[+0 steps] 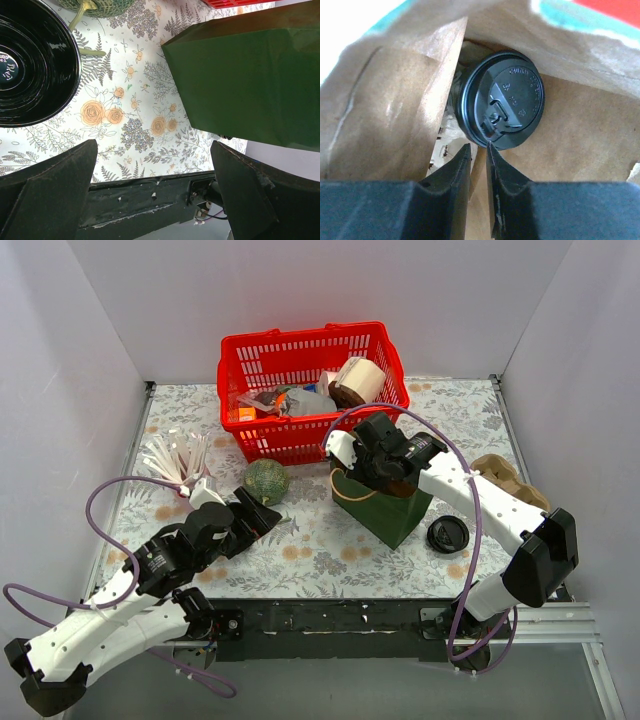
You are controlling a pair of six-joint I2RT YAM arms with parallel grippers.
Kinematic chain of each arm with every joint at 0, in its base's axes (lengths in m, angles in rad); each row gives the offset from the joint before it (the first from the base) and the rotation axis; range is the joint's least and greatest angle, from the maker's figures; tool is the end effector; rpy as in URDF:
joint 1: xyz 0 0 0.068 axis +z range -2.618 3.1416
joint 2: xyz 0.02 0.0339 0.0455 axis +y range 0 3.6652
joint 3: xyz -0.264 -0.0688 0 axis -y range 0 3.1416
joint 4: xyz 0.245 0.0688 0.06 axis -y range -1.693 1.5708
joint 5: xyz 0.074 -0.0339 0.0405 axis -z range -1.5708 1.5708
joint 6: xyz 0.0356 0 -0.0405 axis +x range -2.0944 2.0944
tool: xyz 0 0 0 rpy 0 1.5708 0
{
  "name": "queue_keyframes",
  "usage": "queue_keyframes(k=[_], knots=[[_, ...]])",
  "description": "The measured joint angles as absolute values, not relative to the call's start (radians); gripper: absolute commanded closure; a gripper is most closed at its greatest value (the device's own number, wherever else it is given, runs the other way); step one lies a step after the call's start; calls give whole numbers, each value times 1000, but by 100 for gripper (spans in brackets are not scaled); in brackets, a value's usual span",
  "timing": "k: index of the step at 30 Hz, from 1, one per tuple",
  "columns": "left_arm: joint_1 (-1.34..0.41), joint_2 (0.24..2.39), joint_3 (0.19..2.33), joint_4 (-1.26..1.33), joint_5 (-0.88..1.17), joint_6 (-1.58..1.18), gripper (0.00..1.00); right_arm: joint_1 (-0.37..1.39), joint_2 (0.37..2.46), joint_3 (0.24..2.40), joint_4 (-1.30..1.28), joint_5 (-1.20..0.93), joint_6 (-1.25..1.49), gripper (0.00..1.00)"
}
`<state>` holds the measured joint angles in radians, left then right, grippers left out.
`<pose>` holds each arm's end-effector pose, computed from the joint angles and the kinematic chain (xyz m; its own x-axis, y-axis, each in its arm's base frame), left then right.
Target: Pack the takeout coffee
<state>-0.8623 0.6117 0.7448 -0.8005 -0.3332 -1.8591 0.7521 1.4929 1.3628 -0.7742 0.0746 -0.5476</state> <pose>0.0891 -0.0860 0.2905 -0.4132 -0.9102 0.0292 -0.5426 0.2203 -0.8106 0.2339 0.2152 0.3183 -0.1529 -0.8540 -0.4973 -0.8518 0.3690 -0.3719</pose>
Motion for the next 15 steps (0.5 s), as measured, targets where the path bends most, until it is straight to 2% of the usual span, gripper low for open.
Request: queue_keyframes(k=[15], knots=[[-862,633,745,-790,-317,-1859,2,752,1477,1363,-775,80,-527,67]])
